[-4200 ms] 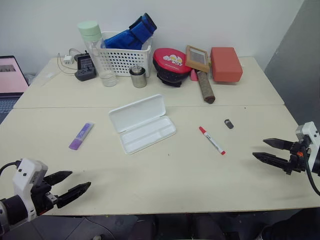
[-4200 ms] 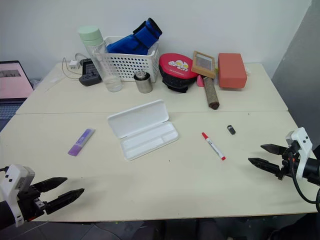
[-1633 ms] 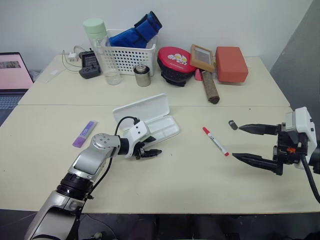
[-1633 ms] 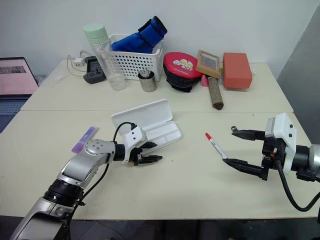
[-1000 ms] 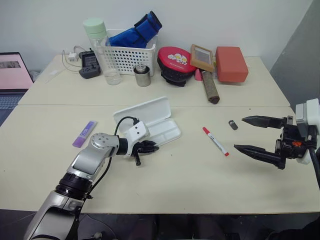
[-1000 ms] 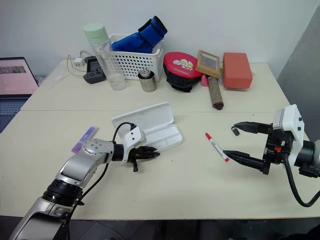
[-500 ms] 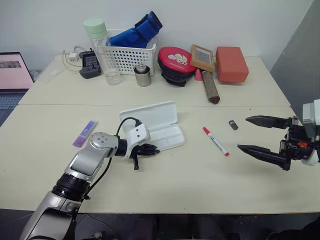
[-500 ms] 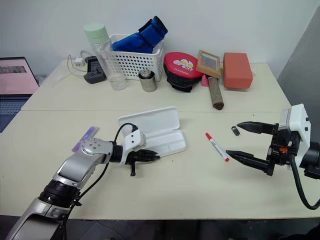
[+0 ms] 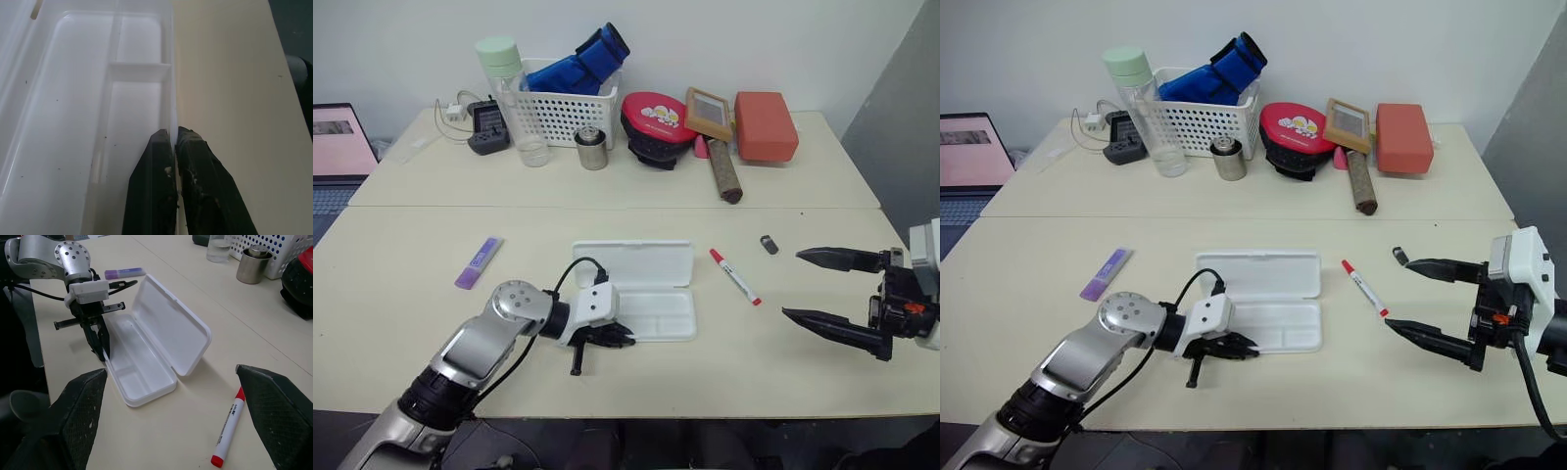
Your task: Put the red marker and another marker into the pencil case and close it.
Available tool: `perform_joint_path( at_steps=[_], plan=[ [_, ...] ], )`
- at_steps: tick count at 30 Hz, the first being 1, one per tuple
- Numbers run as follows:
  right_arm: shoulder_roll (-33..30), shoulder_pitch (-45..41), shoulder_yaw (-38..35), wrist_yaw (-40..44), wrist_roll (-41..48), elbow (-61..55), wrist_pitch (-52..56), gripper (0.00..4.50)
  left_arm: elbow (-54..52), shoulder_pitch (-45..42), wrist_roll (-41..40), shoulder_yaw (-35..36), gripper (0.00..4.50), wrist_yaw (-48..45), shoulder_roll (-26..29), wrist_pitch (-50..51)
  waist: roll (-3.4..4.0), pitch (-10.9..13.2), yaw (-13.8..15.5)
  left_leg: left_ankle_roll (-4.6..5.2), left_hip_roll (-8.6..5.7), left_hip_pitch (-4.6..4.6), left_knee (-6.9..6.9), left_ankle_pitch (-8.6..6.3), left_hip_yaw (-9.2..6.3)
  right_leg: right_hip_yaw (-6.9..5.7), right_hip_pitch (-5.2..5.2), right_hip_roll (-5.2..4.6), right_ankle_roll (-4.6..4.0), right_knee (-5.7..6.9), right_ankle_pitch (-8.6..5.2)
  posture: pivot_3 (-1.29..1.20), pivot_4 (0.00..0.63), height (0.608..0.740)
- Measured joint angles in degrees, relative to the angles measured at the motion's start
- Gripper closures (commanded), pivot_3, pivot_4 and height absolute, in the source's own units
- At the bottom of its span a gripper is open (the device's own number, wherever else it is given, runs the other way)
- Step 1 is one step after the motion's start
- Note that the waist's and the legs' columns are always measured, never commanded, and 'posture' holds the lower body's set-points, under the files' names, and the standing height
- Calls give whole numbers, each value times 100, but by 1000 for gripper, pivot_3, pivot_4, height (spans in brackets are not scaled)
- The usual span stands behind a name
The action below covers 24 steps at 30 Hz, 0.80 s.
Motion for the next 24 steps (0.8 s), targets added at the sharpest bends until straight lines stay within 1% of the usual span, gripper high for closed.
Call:
perform_joint_path(
  at_steps=[6,11,12,13,14,15,17,19,21,23,24],
  plan=[
    [0,6,28,-6,-7,2,-12,0,-198,116,-2,11,4442,34,23,152,0,0,1,0,0,2,0,0,2,0,1,0,1,0,-1,0,150,740],
    [0,-75,199,-6,-78,33,-43,0,-260,155,-11,11,4442,73,37,222,1,0,0,0,0,3,-1,0,2,0,1,0,2,0,-1,0,150,740],
    [0,-90,232,-6,-94,47,-57,0,-269,159,-20,11,4186,87,37,238,0,0,0,0,0,3,0,0,2,0,1,0,2,0,-1,0,150,740],
    [0,-107,241,-6,-120,52,-66,0,-272,163,-27,11,4186,97,37,250,1,0,1,0,0,3,0,0,2,0,1,0,2,0,-1,0,150,740],
    [0,-132,243,-6,-141,60,-73,0,-278,172,-36,11,3894,111,37,275,0,0,0,0,0,3,-1,0,3,0,1,0,2,0,-1,0,150,740],
    [0,-141,243,-6,-149,63,-81,0,-279,183,-48,11,3882,127,37,312,0,0,0,0,0,3,0,0,2,0,2,0,2,0,-1,0,150,740],
    [0,-156,258,-4,-174,74,-101,0,-276,218,-75,10,3696,142,38,383,0,0,0,0,0,3,0,0,2,0,1,0,2,0,-1,0,150,740],
    [0,-174,265,-1,-185,110,-126,0,-279,246,-134,11,3322,152,38,477,0,0,0,0,0,3,0,0,2,0,1,0,2,0,-1,0,150,740],
    [0,-181,282,-1,-186,134,-132,0,-284,251,-163,12,3152,157,38,509,0,0,0,0,0,3,0,0,1,-1,1,0,1,0,-1,0,150,740],
    [2,-180,298,0,-190,143,-138,0,-339,285,-206,40,2827,168,43,599,0,0,-1,0,0,3,-1,0,2,0,1,0,1,0,-1,0,150,740],
    [3,-179,299,0,-192,148,-142,0,-373,313,-226,50,2742,172,57,617,0,0,-2,0,0,3,-1,0,2,0,1,0,1,0,-1,0,150,740]
  ],
)
